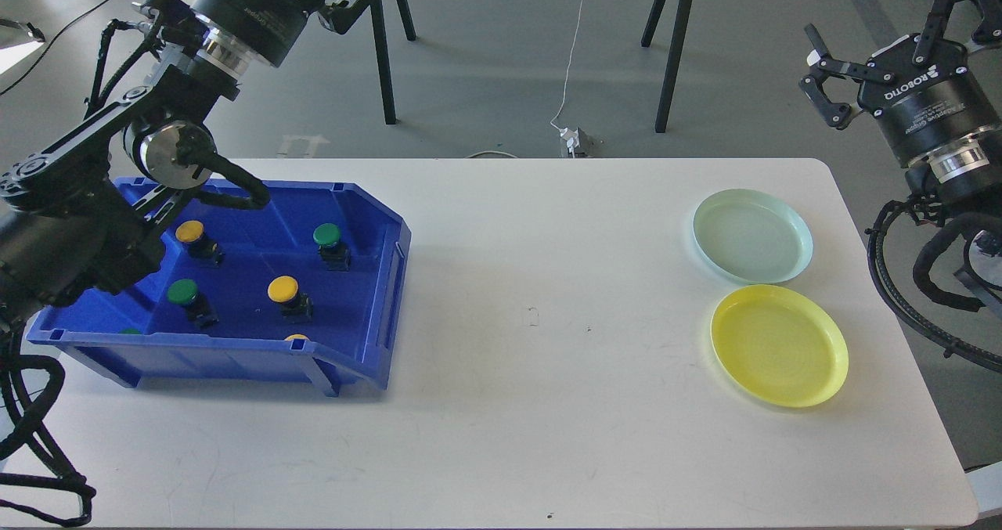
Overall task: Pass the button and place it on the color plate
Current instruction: 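Move the left gripper over the yellow-topped button in the blue bin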
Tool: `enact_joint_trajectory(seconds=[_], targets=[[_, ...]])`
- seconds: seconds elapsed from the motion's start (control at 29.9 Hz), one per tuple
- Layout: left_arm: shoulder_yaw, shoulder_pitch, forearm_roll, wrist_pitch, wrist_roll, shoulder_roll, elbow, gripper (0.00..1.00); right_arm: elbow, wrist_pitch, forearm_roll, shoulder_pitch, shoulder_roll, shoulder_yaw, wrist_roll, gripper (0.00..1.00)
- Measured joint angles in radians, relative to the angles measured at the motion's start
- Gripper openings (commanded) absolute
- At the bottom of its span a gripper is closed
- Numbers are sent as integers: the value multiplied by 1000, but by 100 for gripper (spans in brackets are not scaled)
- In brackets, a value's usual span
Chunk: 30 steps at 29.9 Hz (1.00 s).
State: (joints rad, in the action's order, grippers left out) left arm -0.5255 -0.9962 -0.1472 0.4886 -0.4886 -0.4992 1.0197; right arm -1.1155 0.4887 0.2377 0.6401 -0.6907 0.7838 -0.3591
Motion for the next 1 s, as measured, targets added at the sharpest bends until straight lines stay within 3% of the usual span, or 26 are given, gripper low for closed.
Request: enact_joint_trajectory(seconds=[0.23,0.5,0.63,0.77,1.0], targets=[[76,-28,-154,0,0,-220,278,100,8,0,0,-10,4,0,0,100],[282,-139,-850,0,0,-553,478,100,9,0,0,-35,6,0,0,100],[354,-153,-1171,0,0,-614,469,100,7,0,0,-49,11,0,0,100],[415,-141,-1300,0,0,-613,395,100,6,0,0,-57,18,0,0,100],[505,-135,-1336,0,0,-463,189,100,8,0,0,-58,20,0,0,100]])
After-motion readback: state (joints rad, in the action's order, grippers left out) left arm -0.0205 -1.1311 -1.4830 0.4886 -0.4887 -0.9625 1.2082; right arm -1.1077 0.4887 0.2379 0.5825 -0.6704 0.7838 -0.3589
